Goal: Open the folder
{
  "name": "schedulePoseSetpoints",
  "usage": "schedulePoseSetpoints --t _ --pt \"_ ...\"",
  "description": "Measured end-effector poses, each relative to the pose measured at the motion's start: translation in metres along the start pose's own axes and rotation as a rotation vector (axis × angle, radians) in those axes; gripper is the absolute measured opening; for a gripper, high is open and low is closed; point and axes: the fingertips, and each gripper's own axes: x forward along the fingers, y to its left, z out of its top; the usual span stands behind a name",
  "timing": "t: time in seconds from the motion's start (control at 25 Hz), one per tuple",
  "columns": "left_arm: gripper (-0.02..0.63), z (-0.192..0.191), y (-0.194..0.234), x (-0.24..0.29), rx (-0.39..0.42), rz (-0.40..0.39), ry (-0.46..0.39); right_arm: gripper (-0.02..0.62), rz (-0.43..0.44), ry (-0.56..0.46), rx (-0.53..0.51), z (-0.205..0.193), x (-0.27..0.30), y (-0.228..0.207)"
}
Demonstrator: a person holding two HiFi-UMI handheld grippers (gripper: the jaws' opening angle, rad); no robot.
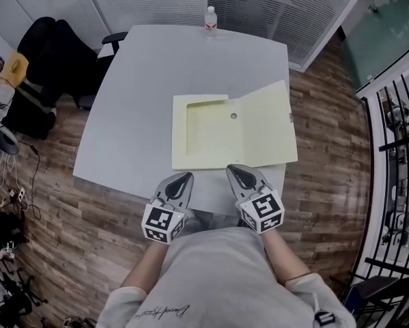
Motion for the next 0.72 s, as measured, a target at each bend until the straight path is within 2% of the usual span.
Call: schedulePoseSetpoints --t 0.4,0.72 --pt "0.009 0.01 0.0 0.004 0.025 -0.012 -0.021 0.023 0.056 -0.004 0.015 0.005 0.009 0.012" --pt "0.009 0.017 0.006 0.007 0.027 -0.012 -0.036 0.023 0.053 -0.007 0.031 0.003 0.013 0.011"
